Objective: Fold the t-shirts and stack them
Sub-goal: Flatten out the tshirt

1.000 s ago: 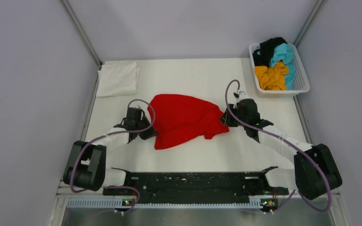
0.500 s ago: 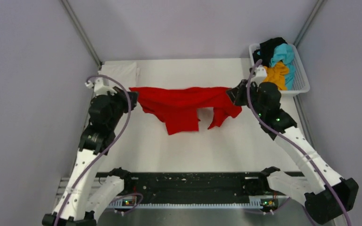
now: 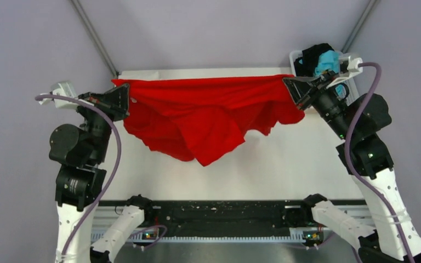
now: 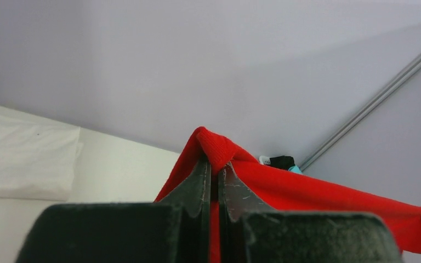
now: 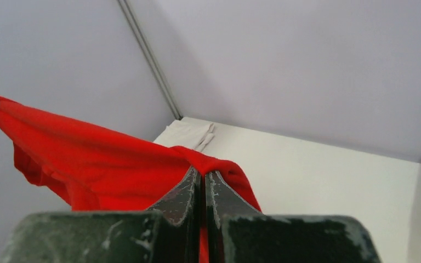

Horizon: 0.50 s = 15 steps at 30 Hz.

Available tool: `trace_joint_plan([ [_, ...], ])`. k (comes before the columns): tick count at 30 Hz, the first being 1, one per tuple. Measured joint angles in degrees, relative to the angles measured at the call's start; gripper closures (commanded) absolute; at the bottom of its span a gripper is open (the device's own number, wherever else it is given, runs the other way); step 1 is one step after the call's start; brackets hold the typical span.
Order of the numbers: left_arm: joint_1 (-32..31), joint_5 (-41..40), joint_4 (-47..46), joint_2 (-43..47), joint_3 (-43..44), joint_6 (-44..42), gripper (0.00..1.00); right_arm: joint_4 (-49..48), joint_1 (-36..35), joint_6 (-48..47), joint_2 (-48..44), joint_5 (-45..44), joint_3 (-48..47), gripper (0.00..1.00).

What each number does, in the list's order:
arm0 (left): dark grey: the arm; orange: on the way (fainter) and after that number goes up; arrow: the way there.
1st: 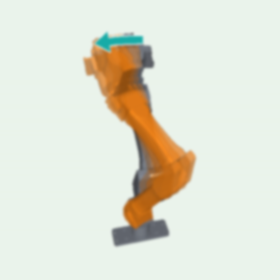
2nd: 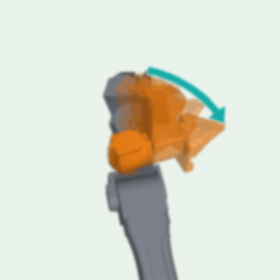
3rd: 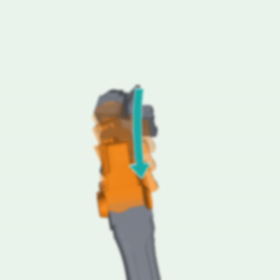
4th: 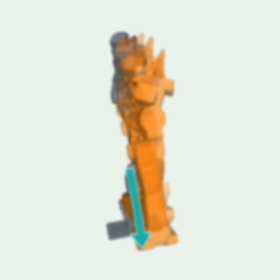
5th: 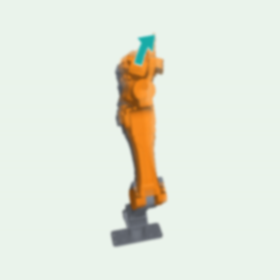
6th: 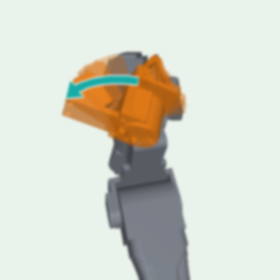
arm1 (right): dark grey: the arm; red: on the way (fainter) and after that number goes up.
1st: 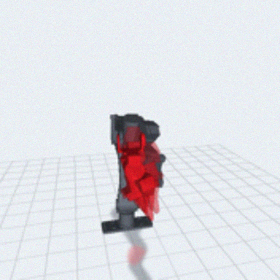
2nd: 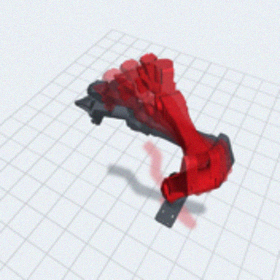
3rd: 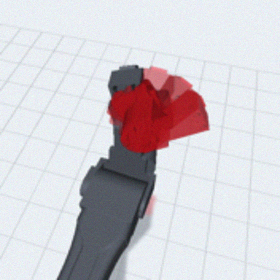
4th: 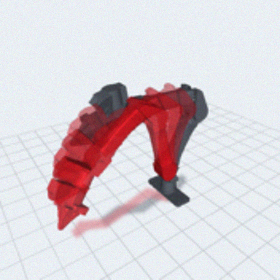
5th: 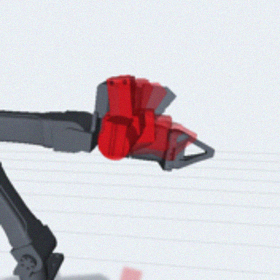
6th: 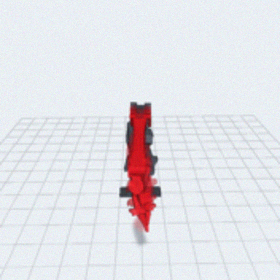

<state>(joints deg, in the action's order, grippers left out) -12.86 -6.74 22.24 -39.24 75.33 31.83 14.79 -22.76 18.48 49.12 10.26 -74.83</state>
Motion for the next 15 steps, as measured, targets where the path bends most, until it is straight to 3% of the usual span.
trace_joint_plan([
  [5,0.0,-1.2,-0.1,-8.4,5.3,-1.9,1.00,0.5,0.0,-2.0,3.1,-2.3,-2.2,1.00],
  [9,0.0,-3.5,0.3,-20.2,11.3,-3.5,1.00,1.4,0.0,-4.9,11.4,-7.2,-5.0,1.00],
  [15,0.5,-4.8,6.7,-48.4,35.5,-7.2,1.00,4.1,2.6,-9.6,28.8,-11.3,-16.7,1.00],
])
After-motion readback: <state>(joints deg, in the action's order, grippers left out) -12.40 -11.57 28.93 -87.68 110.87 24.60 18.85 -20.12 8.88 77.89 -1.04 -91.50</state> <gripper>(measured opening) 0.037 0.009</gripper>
